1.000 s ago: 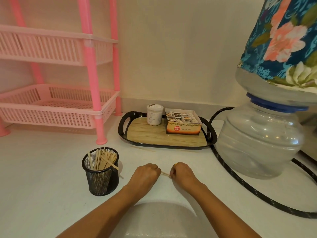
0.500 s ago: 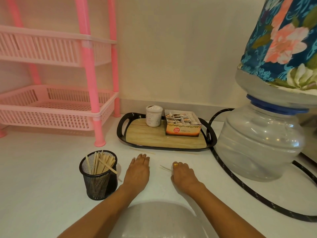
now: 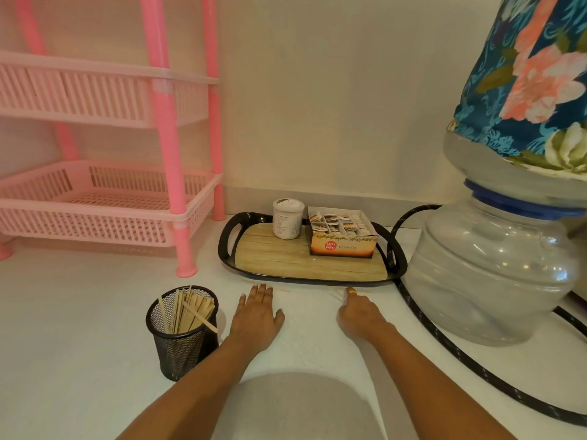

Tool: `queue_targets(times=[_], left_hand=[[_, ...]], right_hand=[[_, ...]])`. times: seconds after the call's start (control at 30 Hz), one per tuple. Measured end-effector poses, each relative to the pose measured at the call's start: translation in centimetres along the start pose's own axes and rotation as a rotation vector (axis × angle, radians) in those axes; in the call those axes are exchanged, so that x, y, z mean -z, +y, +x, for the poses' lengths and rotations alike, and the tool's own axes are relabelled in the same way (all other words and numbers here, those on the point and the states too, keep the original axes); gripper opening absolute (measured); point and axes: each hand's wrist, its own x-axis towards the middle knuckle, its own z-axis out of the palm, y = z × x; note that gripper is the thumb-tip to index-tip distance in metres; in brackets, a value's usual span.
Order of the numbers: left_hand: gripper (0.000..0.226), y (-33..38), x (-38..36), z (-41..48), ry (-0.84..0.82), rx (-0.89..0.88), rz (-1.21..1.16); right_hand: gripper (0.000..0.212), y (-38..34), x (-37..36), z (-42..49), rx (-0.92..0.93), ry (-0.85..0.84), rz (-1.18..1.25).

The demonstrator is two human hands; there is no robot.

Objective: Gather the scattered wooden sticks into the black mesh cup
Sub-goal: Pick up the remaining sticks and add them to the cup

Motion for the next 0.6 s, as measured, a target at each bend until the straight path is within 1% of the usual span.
queue_targets(times=[0.1,0.2,0.33,0.47,0.5,0.53,0.6], left_hand=[[0.062,-0.09,-0.13,0.20,-0.002,-0.012,0.010],[0.062,-0.13,-0.12,0.25,-0.004,-0.015,0.022],[0.061,0.02,-0.04,0.02,0.020,-0.012,0.007],[0.058,0.31,-0.05,-0.30,0.089,-0.004,0.011],[0.057,0.41,-0.08,-0.38,0.105,-0.005,0.022],[0.055,0.48,-0.12,-0.49,0.118,-0.009,0.033],[0.052,0.56,-0.15,-0.68,0.150,-0.021,0.052]], right_hand=[[0.063,-0.22,0.08,0.20,0.000,-0.038,-0.060],[0.062,-0.44,0.18,0.59,-0.026,-0.054,-0.092],[0.053,-0.37,0.01,0.88,-0.024,-0.020,-0.078],[0.035,-0.21,-0.67,0.92,0.001,0.053,-0.083],[0.034,-0.15,-0.70,0.89,-0.003,0.059,-0.084],[0.036,-0.12,-0.73,0.84,-0.008,0.058,-0.078],[0.047,-0.15,-0.62,0.86,-0.022,0.040,-0.058]])
